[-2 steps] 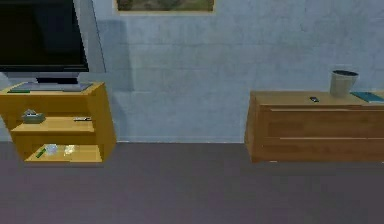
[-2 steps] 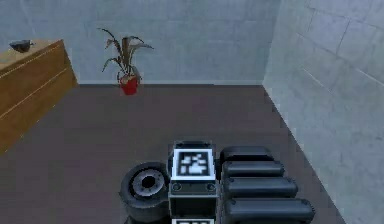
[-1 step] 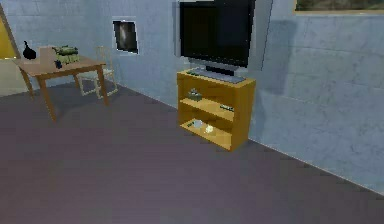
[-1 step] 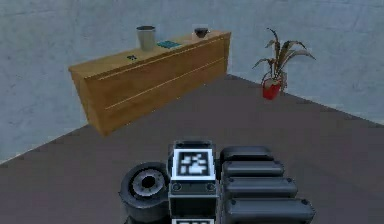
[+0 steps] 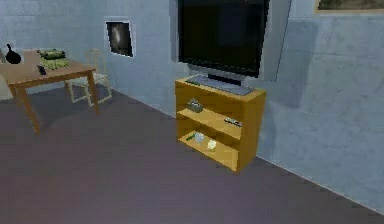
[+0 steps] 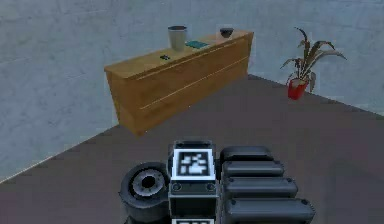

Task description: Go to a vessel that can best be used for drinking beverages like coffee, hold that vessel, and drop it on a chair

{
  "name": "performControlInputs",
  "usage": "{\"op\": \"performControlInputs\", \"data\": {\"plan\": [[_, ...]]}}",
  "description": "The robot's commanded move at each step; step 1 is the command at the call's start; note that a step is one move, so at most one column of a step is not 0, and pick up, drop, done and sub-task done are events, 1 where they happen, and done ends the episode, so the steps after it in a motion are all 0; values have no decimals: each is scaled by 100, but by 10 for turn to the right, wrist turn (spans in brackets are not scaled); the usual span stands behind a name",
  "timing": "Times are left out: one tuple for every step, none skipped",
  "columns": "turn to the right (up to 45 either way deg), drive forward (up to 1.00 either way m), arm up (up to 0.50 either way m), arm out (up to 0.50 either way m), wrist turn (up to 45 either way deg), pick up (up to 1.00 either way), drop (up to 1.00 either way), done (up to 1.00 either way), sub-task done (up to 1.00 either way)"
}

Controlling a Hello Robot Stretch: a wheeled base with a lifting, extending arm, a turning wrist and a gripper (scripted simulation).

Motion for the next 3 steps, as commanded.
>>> {"op": "performControlInputs", "data": {"plan": [[-360,0,0,0,0,0,0,0,0],[0,15,0,0,0,0,0,0,0],[-60,0,0,0,0,0,0,0,0]]}}
